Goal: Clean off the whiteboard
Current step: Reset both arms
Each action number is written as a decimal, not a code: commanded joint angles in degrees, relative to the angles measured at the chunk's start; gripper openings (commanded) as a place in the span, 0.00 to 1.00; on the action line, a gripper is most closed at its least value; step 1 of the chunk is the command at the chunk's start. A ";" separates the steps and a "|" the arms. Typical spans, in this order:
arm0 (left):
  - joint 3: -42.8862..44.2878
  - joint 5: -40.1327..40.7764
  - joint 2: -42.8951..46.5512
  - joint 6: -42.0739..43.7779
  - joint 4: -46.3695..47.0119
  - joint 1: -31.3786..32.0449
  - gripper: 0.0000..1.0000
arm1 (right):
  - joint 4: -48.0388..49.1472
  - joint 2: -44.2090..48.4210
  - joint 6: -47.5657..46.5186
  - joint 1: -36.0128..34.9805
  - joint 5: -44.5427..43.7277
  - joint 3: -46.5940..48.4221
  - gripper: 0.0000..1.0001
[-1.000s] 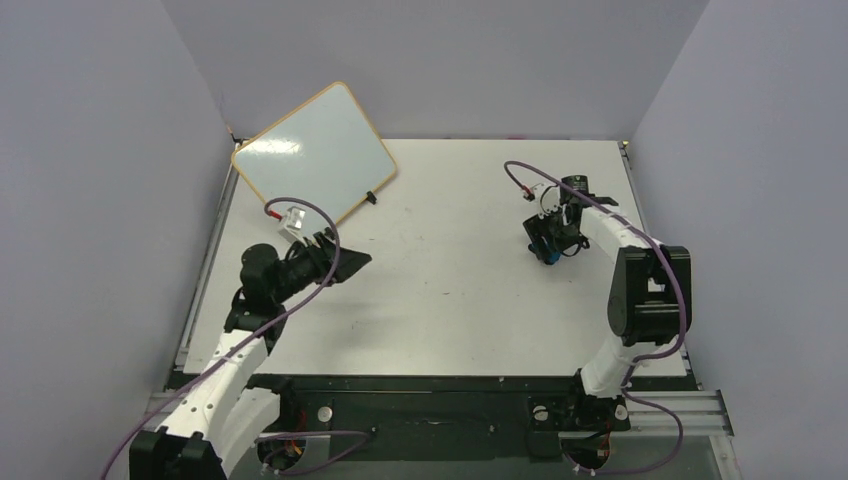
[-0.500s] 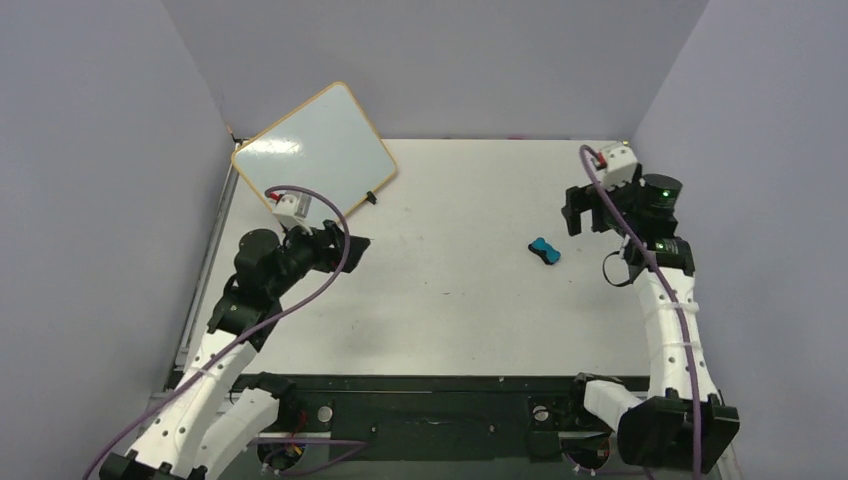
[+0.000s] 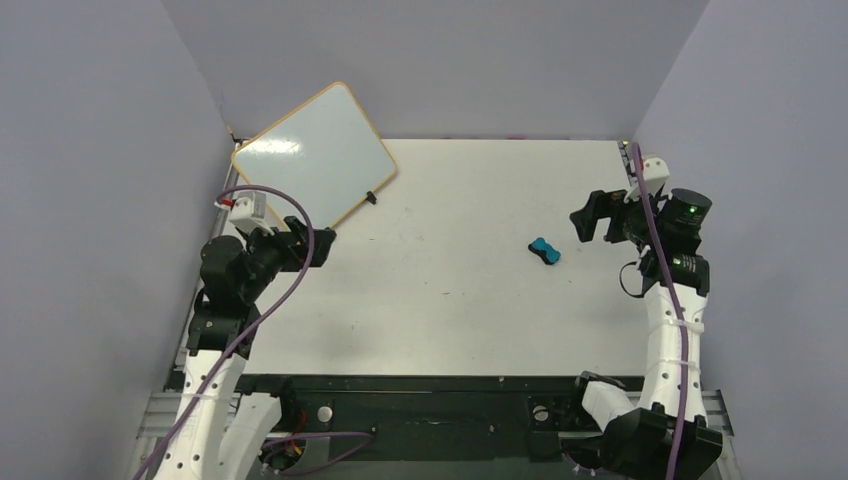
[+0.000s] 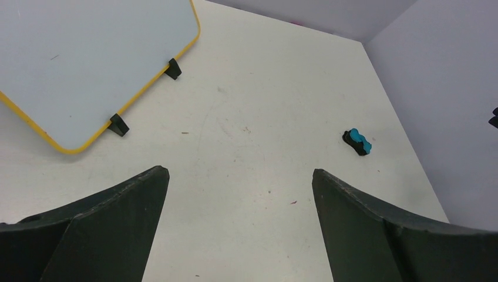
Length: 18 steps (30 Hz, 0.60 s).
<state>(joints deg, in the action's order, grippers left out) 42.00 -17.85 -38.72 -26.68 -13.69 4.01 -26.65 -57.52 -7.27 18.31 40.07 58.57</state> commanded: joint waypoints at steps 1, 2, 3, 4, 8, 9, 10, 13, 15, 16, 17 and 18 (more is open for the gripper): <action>3.45 0.92 2.16 1.84 -3.61 -0.25 0.92 | 0.40 0.34 3.19 -0.34 -3.29 0.45 1.00; 3.49 1.03 2.66 2.00 -3.83 -0.30 0.92 | 0.18 0.50 2.51 -0.30 -3.81 0.34 1.00; 3.56 1.40 2.85 2.36 -4.16 -0.27 0.92 | 0.15 0.90 2.30 -0.29 -4.19 -0.05 1.00; 3.63 1.58 3.06 2.48 -4.33 -0.24 0.92 | 0.12 1.04 2.07 -0.25 -4.74 -0.21 1.00; 4.07 2.39 3.44 2.85 -4.94 -0.15 0.92 | 1.30 1.56 4.89 -0.09 -7.48 -0.94 1.00; 4.11 2.67 3.64 2.90 -5.12 -0.14 0.92 | 2.07 1.95 6.08 -0.10 -8.48 -1.38 1.00; 4.14 2.87 3.78 2.92 -5.20 -0.14 0.92 | 3.35 2.23 8.77 -0.07 -10.69 -1.63 1.00; 4.44 4.35 4.47 3.18 -6.00 -0.14 0.92 | 5.63 3.27 13.04 -0.03 -14.38 -2.71 1.00; 4.82 4.98 4.79 3.35 -6.60 -0.14 0.92 | 5.88 3.56 13.61 -0.02 -15.81 -2.63 1.00; 5.02 5.03 4.88 3.37 -6.74 -0.14 0.92 | 5.89 3.56 13.65 -0.02 -15.90 -2.56 1.00; 5.11 5.06 4.88 3.42 -6.90 -0.10 0.92 | 5.73 3.55 13.19 -0.02 -15.82 -2.46 1.00; 5.15 5.07 4.93 3.41 -6.93 -0.12 0.92 | 5.56 3.55 12.82 -0.02 -15.36 -2.39 1.00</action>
<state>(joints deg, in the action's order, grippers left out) 43.83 -14.20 -34.59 -24.56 -20.43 4.01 -24.84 -55.24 3.27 18.28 27.38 55.72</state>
